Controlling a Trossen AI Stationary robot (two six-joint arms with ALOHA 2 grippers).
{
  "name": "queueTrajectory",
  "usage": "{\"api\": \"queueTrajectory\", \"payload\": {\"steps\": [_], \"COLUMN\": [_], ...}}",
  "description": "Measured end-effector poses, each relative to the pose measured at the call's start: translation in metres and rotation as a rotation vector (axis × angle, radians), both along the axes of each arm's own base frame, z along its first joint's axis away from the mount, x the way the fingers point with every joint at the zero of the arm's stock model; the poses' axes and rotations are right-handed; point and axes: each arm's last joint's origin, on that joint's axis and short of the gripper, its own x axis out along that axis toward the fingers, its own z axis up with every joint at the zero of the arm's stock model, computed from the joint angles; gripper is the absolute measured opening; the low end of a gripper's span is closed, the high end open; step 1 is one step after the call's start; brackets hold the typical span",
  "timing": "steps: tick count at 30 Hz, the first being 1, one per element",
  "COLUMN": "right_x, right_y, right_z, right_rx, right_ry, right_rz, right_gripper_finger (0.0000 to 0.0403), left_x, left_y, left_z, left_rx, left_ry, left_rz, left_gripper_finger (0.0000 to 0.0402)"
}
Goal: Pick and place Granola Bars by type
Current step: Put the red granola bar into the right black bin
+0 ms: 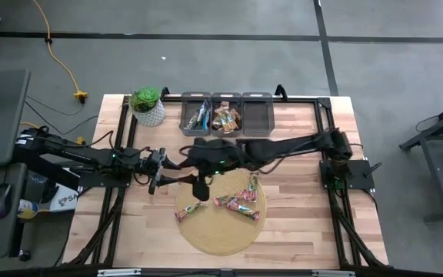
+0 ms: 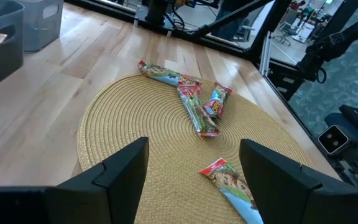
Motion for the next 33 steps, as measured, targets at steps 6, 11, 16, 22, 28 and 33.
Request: {"api": "queueTrajectory", "payload": {"steps": [6,11,16,22,28,33], "right_x": [0.026,0.029,0.024,0.020,0.022,0.028], "right_y": [0.000,0.010,0.025,0.040,0.043,0.039], "right_z": [-0.059,-0.101,-0.130,-0.132,-0.133,-0.142], "right_rx": [0.027,-0.027,-0.188,-0.430,-0.529,-0.471], "right_ry": [0.146,0.314,0.421,0.391,0.355,0.352], "right_rz": [0.094,0.243,0.398,0.482,0.491,0.495], "right_gripper_finger": [0.0193,0.0193,0.0193,0.0193,0.0193,0.0193], "left_x": [0.000,0.000,0.000,0.000,0.000,0.000], "left_y": [0.000,0.000,0.000,0.000,0.000,0.000], "left_z": [0.000,0.000,0.000,0.000,0.000,0.000], "left_rx": [0.000,0.000,0.000,0.000,0.000,0.000], "left_ry": [0.000,0.000,-0.002,0.000,0.000,0.000], "left_rz": [0.000,0.000,0.000,0.000,0.000,0.000], "left_gripper_finger": [0.0248,0.0248,0.0248,0.0248,0.0248,0.0248]}}
